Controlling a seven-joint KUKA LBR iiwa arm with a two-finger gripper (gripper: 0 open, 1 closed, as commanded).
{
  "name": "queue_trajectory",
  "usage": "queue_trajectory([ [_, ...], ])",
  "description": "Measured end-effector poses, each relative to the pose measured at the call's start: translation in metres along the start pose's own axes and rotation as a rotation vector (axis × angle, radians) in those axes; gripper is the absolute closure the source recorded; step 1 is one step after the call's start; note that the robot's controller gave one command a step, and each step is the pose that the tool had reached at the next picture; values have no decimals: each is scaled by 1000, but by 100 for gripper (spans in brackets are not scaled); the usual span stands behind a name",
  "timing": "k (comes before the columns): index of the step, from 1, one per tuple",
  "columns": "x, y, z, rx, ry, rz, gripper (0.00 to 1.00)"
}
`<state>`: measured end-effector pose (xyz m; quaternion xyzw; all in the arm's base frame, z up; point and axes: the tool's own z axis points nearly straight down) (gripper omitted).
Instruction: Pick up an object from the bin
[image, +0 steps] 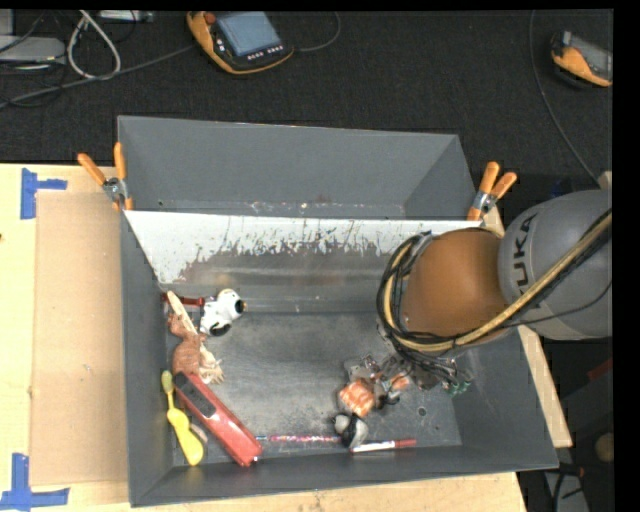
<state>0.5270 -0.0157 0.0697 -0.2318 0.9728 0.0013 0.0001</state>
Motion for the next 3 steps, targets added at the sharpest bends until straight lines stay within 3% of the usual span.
queue_trajectory([
  [1, 0, 0, 0, 0, 0, 1, 100],
  [2, 3, -1, -76, -3, 5, -5, 100],
  [3, -10, -4, -159, -6, 9, -39, 100],
])
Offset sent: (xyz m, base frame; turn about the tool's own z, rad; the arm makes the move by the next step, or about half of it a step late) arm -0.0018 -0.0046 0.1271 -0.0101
